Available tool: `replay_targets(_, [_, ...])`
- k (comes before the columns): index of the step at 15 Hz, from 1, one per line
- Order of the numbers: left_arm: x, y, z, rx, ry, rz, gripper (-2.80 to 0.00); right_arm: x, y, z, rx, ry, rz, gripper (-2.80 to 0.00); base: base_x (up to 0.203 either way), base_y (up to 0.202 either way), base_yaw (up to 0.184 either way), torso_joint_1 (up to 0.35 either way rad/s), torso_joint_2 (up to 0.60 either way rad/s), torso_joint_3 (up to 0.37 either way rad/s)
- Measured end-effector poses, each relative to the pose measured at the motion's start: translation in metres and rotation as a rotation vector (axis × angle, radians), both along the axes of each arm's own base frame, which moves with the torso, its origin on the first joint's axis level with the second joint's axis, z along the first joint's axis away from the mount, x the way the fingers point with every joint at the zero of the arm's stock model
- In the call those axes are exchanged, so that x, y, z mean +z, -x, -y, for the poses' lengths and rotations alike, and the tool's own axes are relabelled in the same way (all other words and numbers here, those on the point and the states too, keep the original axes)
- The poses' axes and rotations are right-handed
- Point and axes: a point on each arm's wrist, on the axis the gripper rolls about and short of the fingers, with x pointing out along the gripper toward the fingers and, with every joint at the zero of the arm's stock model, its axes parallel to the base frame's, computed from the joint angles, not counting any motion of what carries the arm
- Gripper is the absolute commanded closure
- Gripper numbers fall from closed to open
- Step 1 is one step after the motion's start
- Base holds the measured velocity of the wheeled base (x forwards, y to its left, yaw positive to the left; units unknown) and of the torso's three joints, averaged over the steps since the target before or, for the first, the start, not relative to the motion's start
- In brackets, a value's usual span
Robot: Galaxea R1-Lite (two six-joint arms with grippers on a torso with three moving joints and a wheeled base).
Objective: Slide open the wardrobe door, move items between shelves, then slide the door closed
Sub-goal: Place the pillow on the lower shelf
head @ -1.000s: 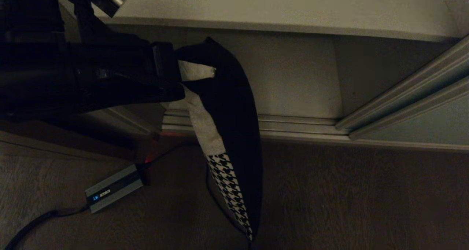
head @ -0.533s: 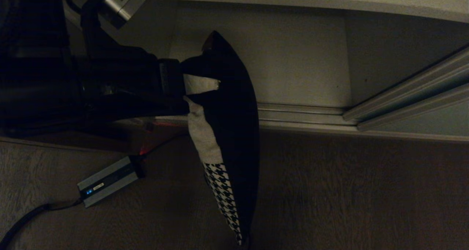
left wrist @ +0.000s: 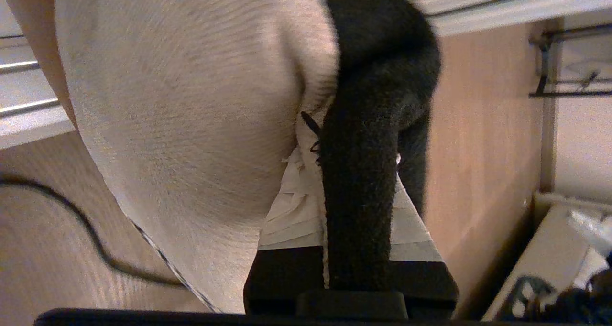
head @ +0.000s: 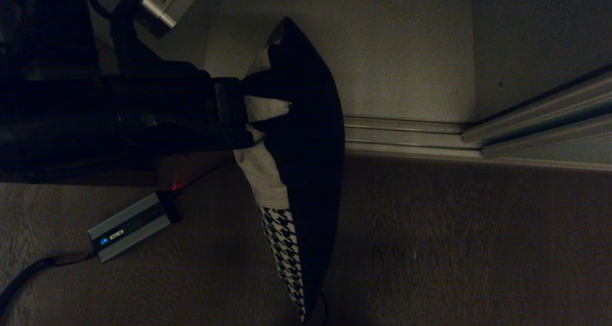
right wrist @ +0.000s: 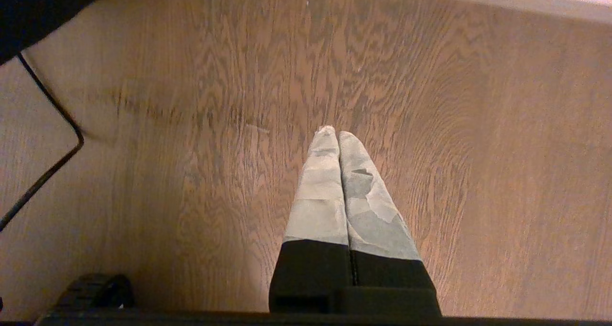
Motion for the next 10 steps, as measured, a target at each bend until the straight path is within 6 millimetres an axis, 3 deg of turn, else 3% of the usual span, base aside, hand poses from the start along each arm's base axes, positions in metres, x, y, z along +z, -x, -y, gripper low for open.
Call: replay_targets(10, [-0.0082,-0.0094,0.0081,-0.005,-0.009,-0.007,0.0,0.0,0.0,0.0,0.0,0.0,0.0,0.0,0.0,0.0,0.0,0.003,0.0,-0.198])
